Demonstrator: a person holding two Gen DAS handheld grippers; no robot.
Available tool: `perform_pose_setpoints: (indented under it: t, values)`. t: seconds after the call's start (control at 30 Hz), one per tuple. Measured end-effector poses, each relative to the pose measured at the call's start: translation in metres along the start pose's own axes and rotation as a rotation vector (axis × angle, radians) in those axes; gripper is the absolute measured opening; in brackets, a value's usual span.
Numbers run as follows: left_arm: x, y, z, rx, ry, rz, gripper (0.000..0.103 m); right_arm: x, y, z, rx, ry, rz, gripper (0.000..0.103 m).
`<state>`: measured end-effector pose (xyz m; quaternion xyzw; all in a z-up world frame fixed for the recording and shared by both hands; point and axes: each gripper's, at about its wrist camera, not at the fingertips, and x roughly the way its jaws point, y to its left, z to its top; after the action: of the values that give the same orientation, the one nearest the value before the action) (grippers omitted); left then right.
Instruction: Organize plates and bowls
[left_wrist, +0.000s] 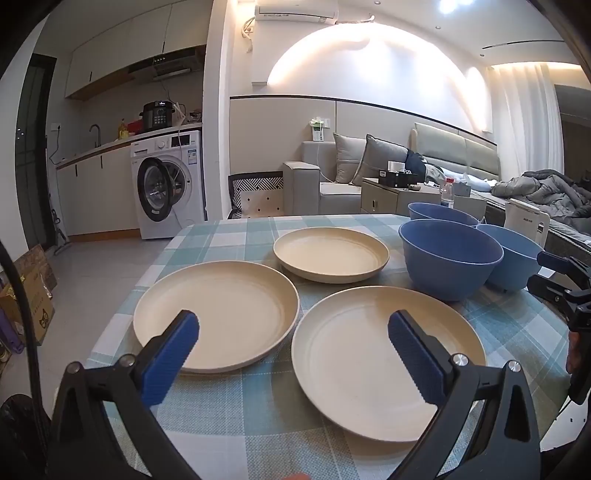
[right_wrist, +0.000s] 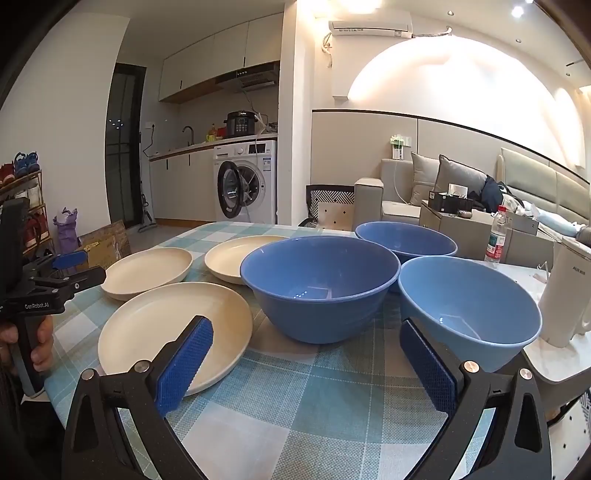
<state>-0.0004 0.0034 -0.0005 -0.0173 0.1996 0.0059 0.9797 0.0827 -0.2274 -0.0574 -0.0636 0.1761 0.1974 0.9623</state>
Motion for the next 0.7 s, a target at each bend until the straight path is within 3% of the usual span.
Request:
perform_pose_setpoints:
  t: [0.17, 0.23, 0.27, 0.3, 0.4, 0.5, 0.7]
  values:
    - [0.003, 0.001, -0.003, -0.01, 0.012, -0.012, 0.103, -0.006, 0.003, 0.002, 0.0, -0.001, 0.0, 0.103]
    - [0.012, -0.002, -0.013, -0.002, 0.077, -0.032, 0.103, -0.006, 0.005, 0.001, -0.001, -0.005, -0.007, 0.103]
    - [0.008, -0.004, -0.017, 0.016, 0.05, -0.008, 0.102, -0.005, 0.005, 0.001, 0.002, 0.001, -0.004, 0.103]
    - [-0.007, -0.001, -0.016, 0.003, -0.05, 0.026, 0.1, -0.008, 0.004, 0.002, 0.006, -0.02, -0.025, 0.103]
    - [-0.031, 0.019, -0.007, -0.079, -0.18, -0.039, 0.103, -0.014, 0.001, 0.002, 0.03, -0.057, -0.015, 0.103]
    - [-0.032, 0.026, -0.004, -0.094, -0.156, -0.022, 0.103, -0.014, -0.005, 0.003, 0.059, -0.068, -0.016, 0.103]
    - [-0.032, 0.016, -0.007, -0.023, -0.132, -0.01, 0.103, -0.016, -0.005, 0.004, 0.04, -0.059, -0.01, 0.103]
